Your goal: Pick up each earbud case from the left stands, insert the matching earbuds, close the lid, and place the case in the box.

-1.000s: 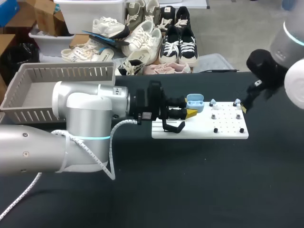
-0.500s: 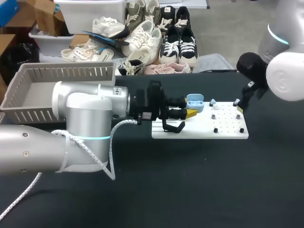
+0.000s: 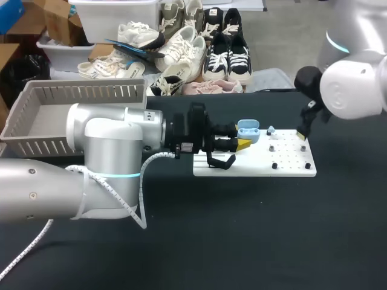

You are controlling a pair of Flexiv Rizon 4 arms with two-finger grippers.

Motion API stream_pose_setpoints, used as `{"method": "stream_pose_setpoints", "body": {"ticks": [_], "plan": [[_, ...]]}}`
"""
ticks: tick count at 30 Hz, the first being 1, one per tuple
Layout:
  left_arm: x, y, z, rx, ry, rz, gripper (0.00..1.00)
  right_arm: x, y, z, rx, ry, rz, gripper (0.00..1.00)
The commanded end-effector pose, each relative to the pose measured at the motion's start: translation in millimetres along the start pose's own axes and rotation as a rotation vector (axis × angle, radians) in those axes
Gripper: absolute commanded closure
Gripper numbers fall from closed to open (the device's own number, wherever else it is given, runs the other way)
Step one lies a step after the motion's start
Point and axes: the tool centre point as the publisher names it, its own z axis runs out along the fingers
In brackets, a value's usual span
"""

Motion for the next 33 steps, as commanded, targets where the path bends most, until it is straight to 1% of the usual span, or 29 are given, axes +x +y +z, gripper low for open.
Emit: {"method": "stream_pose_setpoints", "body": {"ticks": [1, 8, 10, 13, 15, 17, 18, 19, 20, 21, 22, 24, 29, 30, 31, 33], "plan": [[0.4, -1.6, -0.2, -0.006, -0.002, 0.002, 1.00, -8.2, -0.8, 6.6, 0.000, 0.012, 0.020, 0.00], [0.4, -1.6, -0.2, -0.006, -0.002, 0.002, 1.00, -13.7, 2.5, 8.4, 0.009, 0.011, 0.052, 0.00], [0.4, -1.6, -0.2, -0.006, -0.002, 0.002, 1.00, -14.4, 3.6, 7.9, 0.011, 0.014, 0.059, 0.06], [0.4, -1.6, -0.2, -0.006, -0.002, 0.002, 1.00, -13.4, 5.5, 6.7, 0.010, 0.011, 0.074, 0.07], [0.4, -1.6, -0.2, -0.006, -0.002, 0.002, 1.00, -12.0, 6.2, 6.3, 0.007, 0.011, 0.085, 0.11], [0.4, -1.6, -0.2, -0.006, -0.002, 0.002, 1.00, -10.2, 5.9, 6.2, 0.006, 0.011, 0.093, 0.17], [0.4, -1.6, -0.2, -0.006, -0.002, 0.002, 1.00, -9.6, 5.8, 6.1, 0.006, 0.012, 0.095, 0.18], [0.4, -1.6, -0.2, -0.006, -0.002, 0.002, 1.00, -9.3, 5.7, 5.9, 0.006, 0.013, 0.096, 0.24], [0.4, -1.6, -0.2, -0.006, -0.002, 0.002, 1.00, -9.0, 5.7, 5.7, 0.007, 0.014, 0.097, 0.32], [0.4, -1.6, -0.2, -0.006, -0.002, 0.002, 1.00, -8.9, 5.8, 5.6, 0.007, 0.016, 0.098, 0.35], [0.4, -1.6, -0.2, -0.006, -0.002, 0.002, 1.00, -8.8, 5.8, 5.4, 0.007, 0.018, 0.099, 0.36], [0.4, -1.6, -0.2, -0.006, -0.002, 0.002, 1.00, -8.6, 5.8, 5.5, 0.007, 0.020, 0.099, 0.36], [0.4, -1.6, -0.2, -0.006, -0.002, 0.002, 1.00, -9.8, 6.3, 6.1, 0.006, 0.024, 0.092, 0.38], [0.4, -1.6, -0.2, -0.006, -0.002, 0.002, 1.00, -9.9, 6.3, 6.0, 0.006, 0.025, 0.091, 0.42], [0.4, -1.6, -0.2, -0.006, -0.002, 0.002, 1.00, -10.1, 6.4, 5.8, 0.007, 0.024, 0.091, 0.47], [0.4, -1.6, -0.2, -0.006, -0.002, 0.002, 1.00, -10.2, 6.8, 5.5, 0.008, 0.024, 0.092, 0.51]]}}
